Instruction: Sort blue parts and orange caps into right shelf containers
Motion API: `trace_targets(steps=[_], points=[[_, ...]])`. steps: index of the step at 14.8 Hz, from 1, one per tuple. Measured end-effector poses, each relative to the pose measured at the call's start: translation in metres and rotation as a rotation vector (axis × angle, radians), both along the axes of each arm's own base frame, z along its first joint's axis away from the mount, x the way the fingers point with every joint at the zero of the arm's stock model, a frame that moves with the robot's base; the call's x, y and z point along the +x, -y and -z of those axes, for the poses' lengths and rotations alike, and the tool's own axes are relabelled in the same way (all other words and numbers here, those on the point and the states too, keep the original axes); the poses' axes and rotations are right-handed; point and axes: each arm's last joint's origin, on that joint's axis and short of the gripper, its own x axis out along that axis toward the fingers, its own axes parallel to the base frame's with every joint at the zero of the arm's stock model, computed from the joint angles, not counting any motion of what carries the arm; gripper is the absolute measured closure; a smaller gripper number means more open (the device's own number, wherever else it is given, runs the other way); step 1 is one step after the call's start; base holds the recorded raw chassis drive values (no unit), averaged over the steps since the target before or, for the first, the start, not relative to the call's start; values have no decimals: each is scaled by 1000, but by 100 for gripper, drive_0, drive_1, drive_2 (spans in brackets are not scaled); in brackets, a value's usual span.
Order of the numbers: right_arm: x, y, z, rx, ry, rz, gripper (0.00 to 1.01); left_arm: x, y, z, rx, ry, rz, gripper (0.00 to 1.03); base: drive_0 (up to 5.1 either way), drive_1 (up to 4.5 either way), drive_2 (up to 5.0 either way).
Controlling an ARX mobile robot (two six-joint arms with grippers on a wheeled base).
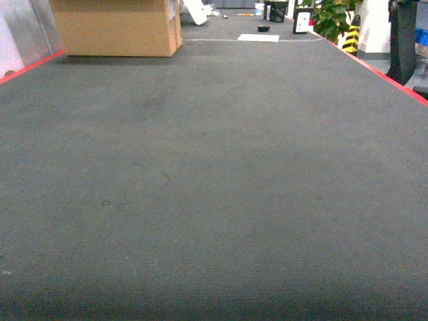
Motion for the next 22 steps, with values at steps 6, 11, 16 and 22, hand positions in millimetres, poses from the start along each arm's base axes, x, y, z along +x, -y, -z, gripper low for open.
trace_targets(steps=[6, 11, 16, 22], points=[[-10, 11, 17, 5, -4, -6, 58, -13, 2, 16, -1, 4, 27, 59, 0, 0, 0], [-16, 11, 26, 8, 7, -6, 58, -12, 2, 31, -1, -17, 27, 59, 0, 0, 0], [-26, 11, 28, 8, 10, -6, 58, -13, 2, 29, -1, 2, 27, 59, 0, 0, 0], [-26, 11, 28, 8, 6, -6, 58, -13, 2, 29, -1, 2, 27, 59, 0, 0, 0]])
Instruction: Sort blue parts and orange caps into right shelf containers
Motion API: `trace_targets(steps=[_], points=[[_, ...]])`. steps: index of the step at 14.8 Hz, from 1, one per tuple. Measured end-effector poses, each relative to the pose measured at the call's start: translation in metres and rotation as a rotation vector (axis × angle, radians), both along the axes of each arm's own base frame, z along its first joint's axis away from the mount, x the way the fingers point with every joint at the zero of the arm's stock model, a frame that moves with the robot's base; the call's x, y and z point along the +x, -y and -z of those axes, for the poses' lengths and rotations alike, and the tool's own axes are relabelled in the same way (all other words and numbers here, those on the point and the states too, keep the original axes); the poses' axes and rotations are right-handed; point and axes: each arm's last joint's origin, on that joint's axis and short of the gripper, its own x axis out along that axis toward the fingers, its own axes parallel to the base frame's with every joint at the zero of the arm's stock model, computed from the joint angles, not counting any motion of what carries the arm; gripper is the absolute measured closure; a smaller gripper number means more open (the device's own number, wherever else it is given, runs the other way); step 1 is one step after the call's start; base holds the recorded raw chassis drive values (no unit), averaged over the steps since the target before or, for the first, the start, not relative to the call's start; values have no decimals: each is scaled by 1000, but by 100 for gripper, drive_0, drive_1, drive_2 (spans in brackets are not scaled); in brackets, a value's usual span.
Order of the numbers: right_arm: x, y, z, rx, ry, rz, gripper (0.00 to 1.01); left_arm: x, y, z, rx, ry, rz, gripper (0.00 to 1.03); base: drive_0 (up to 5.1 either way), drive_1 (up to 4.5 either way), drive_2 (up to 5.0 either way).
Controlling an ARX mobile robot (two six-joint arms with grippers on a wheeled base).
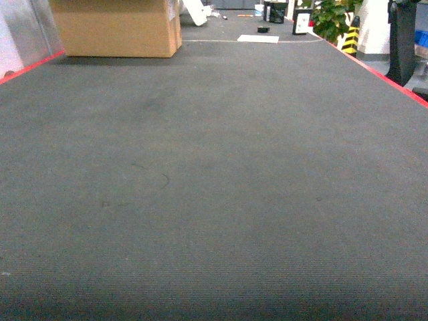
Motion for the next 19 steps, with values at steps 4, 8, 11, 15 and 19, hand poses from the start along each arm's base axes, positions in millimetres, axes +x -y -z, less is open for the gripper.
trace_targets(steps=[4, 8, 11, 15, 19], points=[[0, 0, 0, 0, 0, 0, 58, 0, 0, 0, 0, 0, -2, 59, -110, -110, -110], [0, 0, 0, 0, 0, 0, 59, 0, 0, 0, 0, 0, 0, 59, -164, -164, -164], [0, 0, 0, 0, 0, 0, 59, 0, 0, 0, 0, 0, 0, 59, -172, -172, -172], [0, 0, 0, 0, 0, 0, 59, 0, 0, 0, 0, 0, 0, 59, -159, -159, -159], [0, 0, 0, 0, 0, 0, 59, 0, 0, 0, 0, 0, 0, 59, -162, -162, -162]])
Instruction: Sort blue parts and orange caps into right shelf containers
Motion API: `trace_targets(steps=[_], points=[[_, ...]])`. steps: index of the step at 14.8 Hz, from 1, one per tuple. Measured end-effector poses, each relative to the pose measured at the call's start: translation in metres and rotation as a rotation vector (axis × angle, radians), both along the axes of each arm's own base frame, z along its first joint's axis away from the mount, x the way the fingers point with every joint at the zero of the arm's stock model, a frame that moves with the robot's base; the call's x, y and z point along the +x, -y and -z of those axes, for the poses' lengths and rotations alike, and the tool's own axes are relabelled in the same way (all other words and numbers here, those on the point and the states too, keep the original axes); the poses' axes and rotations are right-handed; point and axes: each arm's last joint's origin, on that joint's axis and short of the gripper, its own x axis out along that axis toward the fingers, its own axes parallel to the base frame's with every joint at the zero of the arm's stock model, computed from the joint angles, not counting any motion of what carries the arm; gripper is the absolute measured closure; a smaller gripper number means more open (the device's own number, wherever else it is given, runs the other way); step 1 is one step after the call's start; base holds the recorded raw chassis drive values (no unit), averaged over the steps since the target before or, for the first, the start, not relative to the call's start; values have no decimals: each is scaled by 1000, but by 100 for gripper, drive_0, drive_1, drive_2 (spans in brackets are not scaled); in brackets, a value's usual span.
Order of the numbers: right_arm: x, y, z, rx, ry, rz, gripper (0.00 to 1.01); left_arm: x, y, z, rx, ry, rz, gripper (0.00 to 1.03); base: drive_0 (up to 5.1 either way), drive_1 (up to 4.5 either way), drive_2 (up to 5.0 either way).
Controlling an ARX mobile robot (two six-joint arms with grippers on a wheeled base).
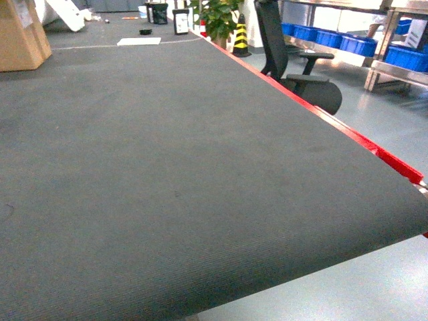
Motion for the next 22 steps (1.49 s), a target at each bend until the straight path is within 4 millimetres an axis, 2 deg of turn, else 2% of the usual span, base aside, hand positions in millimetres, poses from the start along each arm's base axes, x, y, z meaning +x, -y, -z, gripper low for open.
trace_targets(steps=[22], points=[[0, 0, 0, 0, 0, 0, 59, 0, 0, 0, 0, 0, 0, 59, -157, -157, -157]])
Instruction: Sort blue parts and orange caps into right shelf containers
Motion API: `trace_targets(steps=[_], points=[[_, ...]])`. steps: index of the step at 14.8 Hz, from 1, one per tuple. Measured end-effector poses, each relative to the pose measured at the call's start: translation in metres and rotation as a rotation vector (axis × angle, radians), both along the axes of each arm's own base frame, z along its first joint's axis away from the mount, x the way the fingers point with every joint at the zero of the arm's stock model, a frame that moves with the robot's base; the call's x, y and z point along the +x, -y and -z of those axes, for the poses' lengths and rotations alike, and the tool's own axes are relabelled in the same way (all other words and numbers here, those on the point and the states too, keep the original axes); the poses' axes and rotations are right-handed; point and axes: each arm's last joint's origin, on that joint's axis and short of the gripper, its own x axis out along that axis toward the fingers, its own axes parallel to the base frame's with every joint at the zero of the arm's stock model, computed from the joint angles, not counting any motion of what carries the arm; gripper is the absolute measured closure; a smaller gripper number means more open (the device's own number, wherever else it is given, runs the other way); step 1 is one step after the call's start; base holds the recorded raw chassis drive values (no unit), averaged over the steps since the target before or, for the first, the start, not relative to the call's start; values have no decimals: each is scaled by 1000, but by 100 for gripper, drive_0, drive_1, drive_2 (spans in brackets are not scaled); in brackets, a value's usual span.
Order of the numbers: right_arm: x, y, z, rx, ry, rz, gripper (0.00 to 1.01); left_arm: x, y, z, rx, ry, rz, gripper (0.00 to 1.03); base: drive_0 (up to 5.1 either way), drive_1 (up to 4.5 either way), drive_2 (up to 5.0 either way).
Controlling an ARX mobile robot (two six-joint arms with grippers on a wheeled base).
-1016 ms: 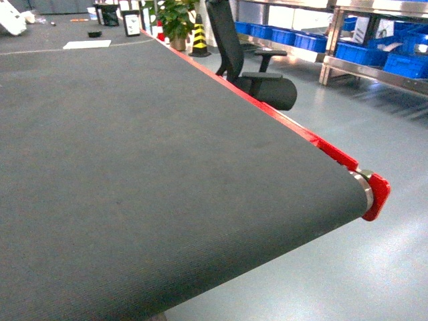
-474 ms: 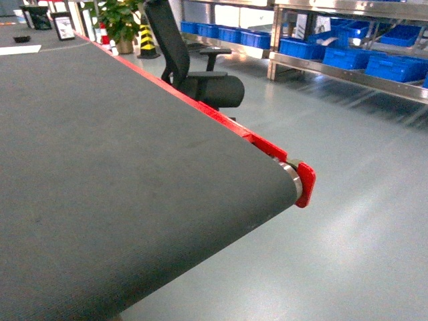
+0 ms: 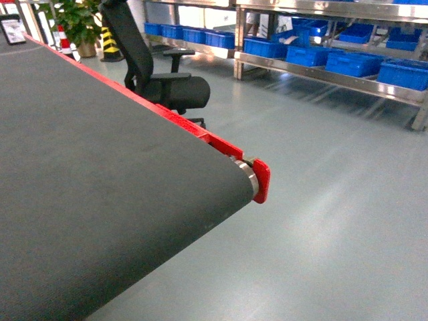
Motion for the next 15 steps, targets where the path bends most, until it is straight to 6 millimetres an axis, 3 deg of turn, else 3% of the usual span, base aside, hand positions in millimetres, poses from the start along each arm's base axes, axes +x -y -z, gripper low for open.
trace_targets(steps=[15], points=[[0, 0, 0, 0, 0, 0, 59, 0, 0, 0, 0, 0, 1, 59, -159, -159, -159]])
